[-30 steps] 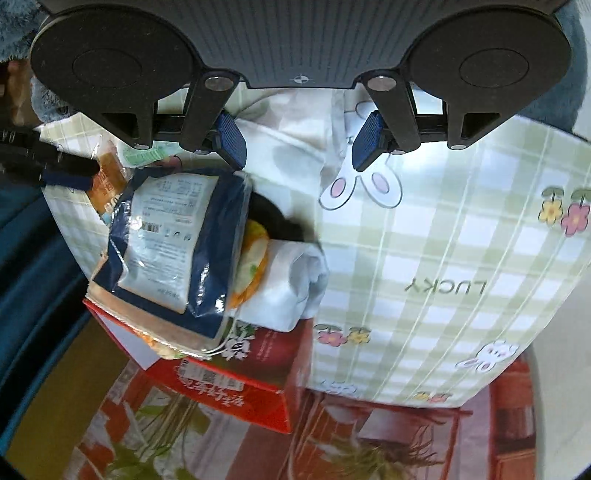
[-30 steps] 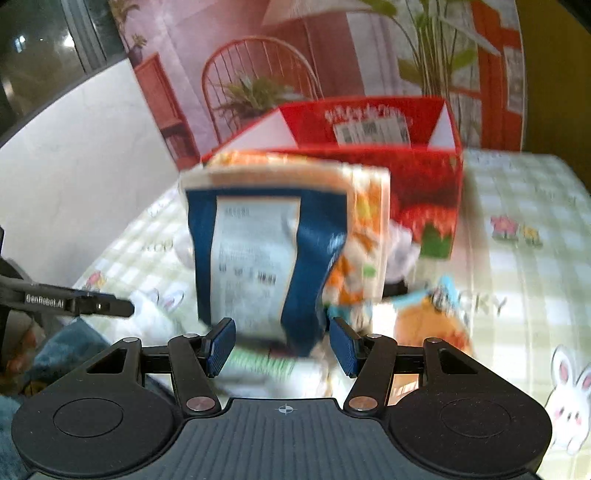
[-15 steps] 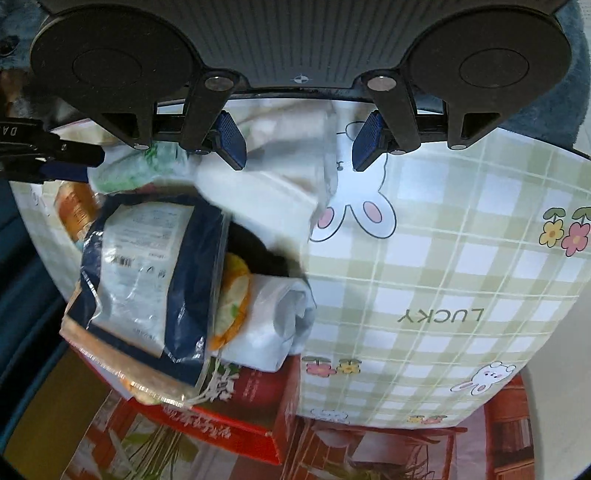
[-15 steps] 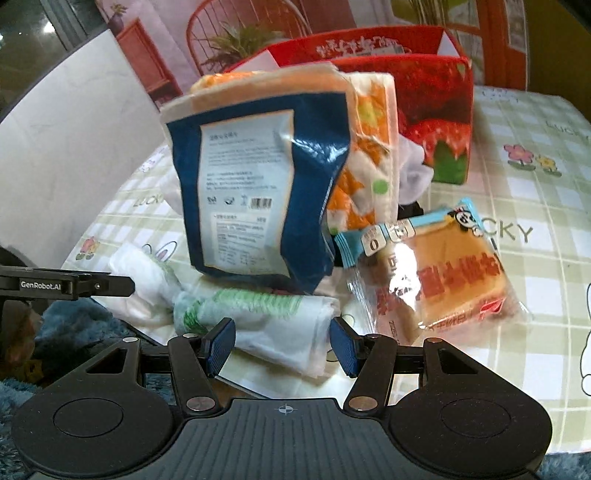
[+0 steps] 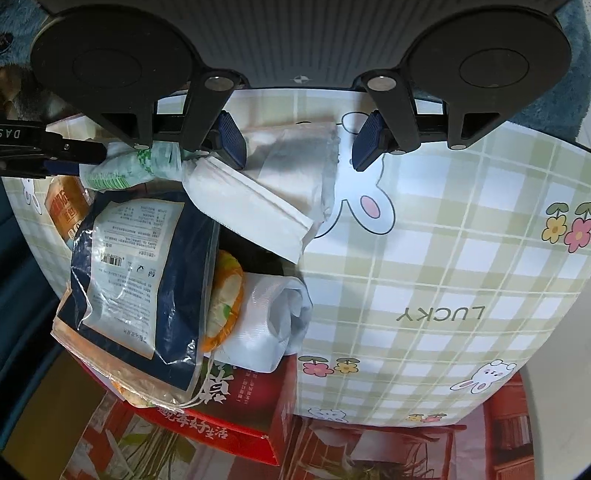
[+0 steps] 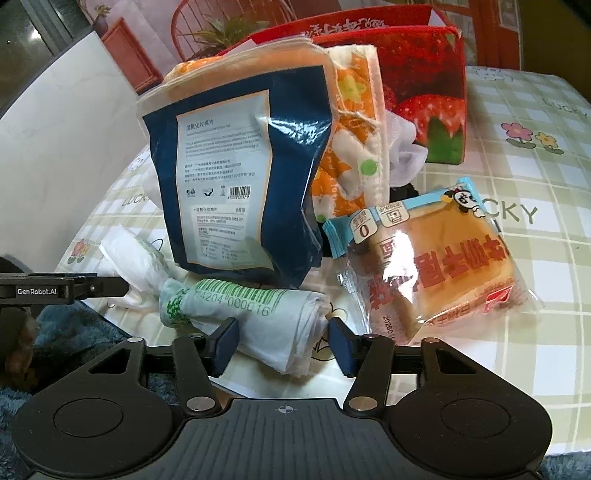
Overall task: Organize soft objects
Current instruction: 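Grasp the white cloth bundle with the left tool and lift it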
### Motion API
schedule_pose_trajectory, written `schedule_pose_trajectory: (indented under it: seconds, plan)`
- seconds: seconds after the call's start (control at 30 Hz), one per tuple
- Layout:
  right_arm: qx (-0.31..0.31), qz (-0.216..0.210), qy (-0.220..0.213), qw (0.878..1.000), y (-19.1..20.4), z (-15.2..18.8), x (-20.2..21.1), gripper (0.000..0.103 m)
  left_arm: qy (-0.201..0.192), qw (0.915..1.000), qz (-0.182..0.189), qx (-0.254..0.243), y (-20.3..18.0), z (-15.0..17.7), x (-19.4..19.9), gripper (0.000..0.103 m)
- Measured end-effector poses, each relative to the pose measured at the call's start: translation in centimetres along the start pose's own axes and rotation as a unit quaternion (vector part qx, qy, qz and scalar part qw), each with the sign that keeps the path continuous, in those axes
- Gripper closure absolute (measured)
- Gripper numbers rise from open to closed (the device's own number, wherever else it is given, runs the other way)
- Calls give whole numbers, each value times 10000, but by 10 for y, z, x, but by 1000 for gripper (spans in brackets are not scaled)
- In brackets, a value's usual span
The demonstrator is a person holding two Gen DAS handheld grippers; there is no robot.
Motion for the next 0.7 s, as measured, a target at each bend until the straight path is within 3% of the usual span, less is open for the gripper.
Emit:
schedule_pose_trajectory:
  seconds: [0.17,0.4,0.7]
  plan:
    - [10,0,0,10000,-1,0,-1,55,-38,9999,94,-36,-4,-1,-4,39]
    - [-28,5,-31,10000,-2,-1,-1,55,-118,9994,241,-206,-12,0,-5,69]
    - [147,-71,-63,9998,7,-1,0,68,-191,9992,279,-216,-10,1,-3,79]
Point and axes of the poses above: each gripper's, at about its wrist camera, not at the fingertips, and x roughly against the way its jaws point, y to its left, z to its underside, the point moved 8 cm from there along -x, roughly the way its jaws point, and after that the axes turned 15 degrees about -z, right-handed, at the moved point
